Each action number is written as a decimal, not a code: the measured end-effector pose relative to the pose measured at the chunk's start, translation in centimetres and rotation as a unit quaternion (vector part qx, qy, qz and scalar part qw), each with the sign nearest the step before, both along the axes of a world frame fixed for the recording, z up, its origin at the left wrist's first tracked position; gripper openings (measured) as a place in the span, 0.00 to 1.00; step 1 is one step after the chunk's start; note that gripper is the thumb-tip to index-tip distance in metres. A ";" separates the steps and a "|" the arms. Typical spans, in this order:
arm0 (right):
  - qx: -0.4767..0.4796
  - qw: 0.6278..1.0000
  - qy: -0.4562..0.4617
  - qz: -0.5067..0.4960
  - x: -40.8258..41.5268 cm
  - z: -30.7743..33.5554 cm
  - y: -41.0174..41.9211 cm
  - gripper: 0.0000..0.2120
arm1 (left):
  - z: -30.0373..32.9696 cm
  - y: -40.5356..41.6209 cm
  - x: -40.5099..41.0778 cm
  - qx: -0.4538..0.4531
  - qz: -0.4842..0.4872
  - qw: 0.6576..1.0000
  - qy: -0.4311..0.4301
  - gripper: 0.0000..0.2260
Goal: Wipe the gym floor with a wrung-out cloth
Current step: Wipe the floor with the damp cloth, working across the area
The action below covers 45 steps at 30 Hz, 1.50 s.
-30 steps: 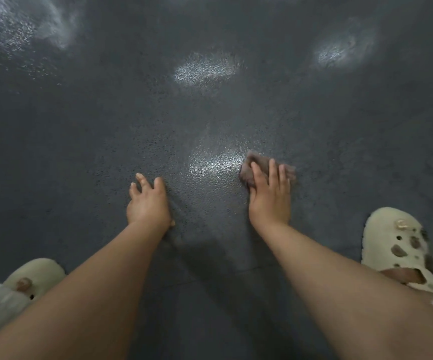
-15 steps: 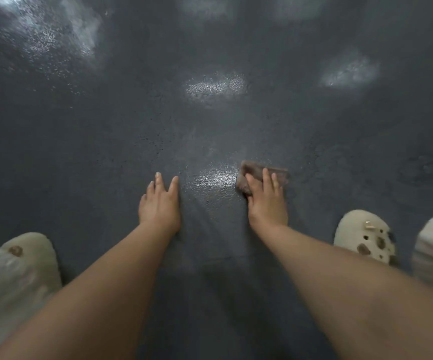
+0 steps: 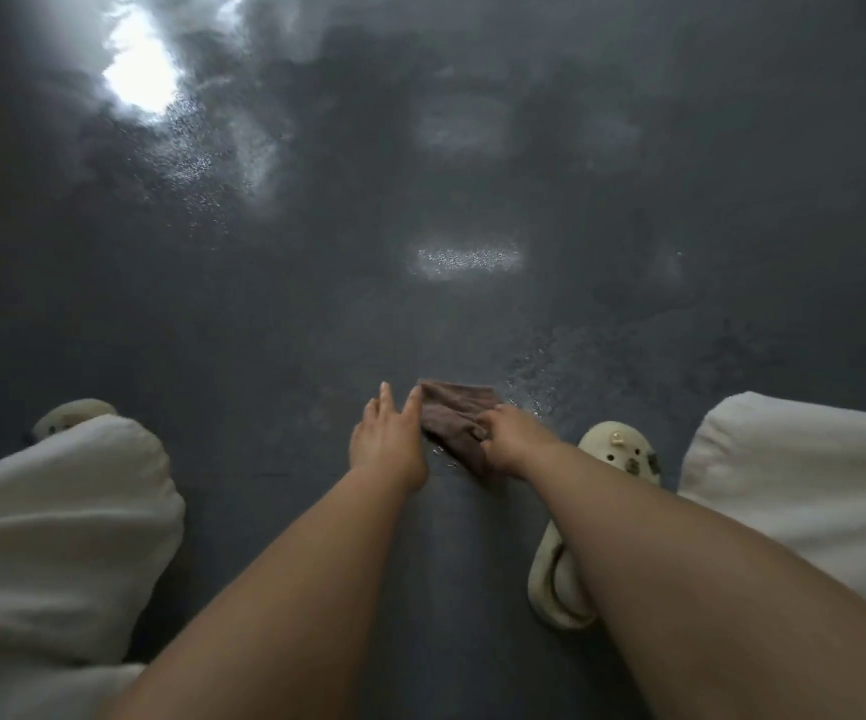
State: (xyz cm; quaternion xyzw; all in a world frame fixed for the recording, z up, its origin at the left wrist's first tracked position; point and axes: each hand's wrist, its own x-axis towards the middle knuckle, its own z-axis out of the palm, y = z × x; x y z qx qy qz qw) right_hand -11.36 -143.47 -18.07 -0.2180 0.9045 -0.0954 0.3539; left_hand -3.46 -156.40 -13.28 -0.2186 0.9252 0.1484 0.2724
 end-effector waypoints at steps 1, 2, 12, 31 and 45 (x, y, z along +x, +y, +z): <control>-0.006 1.000 -0.001 -0.005 0.3 0.5 0.6 0.17 | 0.6 0.6 0.3 -0.007 -0.004 1.000 0.001 0.37; -0.010 1.000 -0.004 -0.014 0.4 0.8 1.2 0.17 | 1.0 1.1 0.5 -0.013 -0.006 1.000 0.001 0.36; -0.009 0.997 0.029 -0.068 0.3 2.2 1.5 0.16 | 0.2 1.2 0.1 0.028 0.007 1.000 0.008 0.36; -0.011 0.993 0.113 0.010 -5.4 -6.9 -2.0 0.18 | -11.0 1.1 -6.4 0.129 0.349 0.922 0.104 0.13; -0.065 0.950 0.208 -0.225 -13.7 -6.3 6.0 0.21 | -9.8 7.0 -13.0 0.072 0.092 0.970 0.213 0.21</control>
